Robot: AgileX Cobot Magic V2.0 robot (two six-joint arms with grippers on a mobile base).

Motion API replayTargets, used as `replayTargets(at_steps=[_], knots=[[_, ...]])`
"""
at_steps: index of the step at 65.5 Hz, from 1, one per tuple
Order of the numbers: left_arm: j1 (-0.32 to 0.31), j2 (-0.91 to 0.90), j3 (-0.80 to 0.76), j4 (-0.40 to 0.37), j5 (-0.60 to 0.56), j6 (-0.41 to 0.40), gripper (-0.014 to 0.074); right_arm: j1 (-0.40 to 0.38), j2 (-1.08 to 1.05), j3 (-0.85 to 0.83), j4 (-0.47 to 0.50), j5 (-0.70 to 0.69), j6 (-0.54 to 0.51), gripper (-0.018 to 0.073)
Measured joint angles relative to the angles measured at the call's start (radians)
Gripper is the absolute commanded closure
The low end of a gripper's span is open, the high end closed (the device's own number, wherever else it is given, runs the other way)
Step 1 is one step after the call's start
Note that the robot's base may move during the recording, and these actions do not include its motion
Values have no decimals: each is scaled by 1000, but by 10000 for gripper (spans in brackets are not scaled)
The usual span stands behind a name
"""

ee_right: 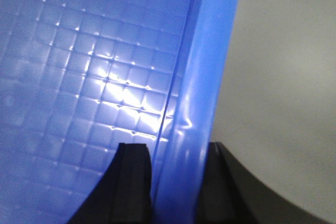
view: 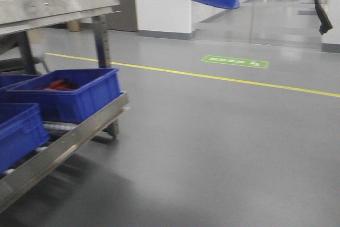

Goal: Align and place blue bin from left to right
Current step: 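Turn and drive the base toward another conveyor rack holding the bin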

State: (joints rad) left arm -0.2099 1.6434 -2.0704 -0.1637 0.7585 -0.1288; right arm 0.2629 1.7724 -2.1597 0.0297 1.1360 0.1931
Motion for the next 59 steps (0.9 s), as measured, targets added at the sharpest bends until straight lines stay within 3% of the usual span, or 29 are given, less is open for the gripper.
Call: replayTargets(at_steps=[59], knots=[[0, 0, 0, 0, -2, 0, 708, 0, 0, 0, 0, 0, 2, 627]])
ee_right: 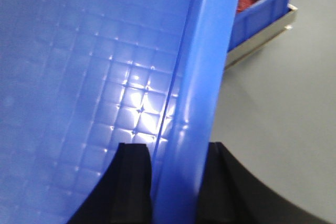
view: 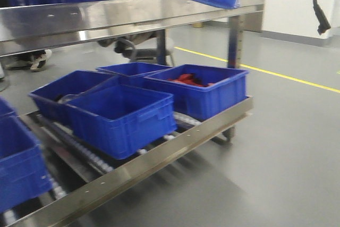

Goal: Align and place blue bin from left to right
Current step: 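Turn and drive the base toward another conveyor rack holding the bin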

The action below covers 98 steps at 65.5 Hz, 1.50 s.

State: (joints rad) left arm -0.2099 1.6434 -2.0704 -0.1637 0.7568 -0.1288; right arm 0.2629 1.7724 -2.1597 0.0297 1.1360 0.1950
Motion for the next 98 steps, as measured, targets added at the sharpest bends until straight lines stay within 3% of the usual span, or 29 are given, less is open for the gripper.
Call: replayTargets(at_steps=[98], knots=[[0, 0, 0, 0, 0, 0, 708, 0, 0, 0, 0, 0, 0, 627]])
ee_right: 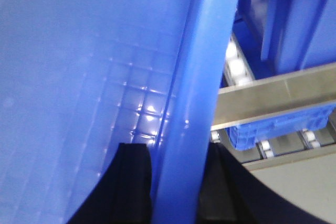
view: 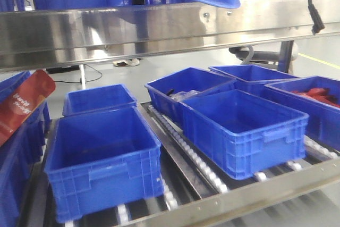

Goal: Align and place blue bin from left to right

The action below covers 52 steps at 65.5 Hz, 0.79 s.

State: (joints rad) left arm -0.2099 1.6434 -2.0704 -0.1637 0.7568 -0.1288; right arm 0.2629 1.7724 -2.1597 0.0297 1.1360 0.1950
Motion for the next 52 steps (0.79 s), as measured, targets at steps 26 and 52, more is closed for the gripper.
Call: replayTargets(at_steps=[26, 52], knots=[[0, 0, 0, 0, 0, -2, 708, 0, 0, 0, 0, 0, 0, 627], [0, 0, 0, 0, 0, -2, 708, 0, 0, 0, 0, 0, 0, 627]])
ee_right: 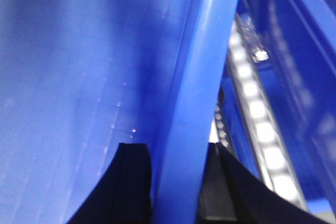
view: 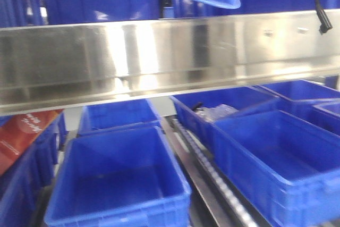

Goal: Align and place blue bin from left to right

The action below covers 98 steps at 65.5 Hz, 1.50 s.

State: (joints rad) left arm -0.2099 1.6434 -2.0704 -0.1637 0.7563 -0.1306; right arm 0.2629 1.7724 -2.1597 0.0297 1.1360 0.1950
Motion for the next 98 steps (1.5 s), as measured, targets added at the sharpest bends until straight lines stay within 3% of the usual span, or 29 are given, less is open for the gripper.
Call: replayTargets(at_steps=[98], knots=[[0, 0, 0, 0, 0, 0, 708, 0, 4, 0, 0, 0, 0, 627]])
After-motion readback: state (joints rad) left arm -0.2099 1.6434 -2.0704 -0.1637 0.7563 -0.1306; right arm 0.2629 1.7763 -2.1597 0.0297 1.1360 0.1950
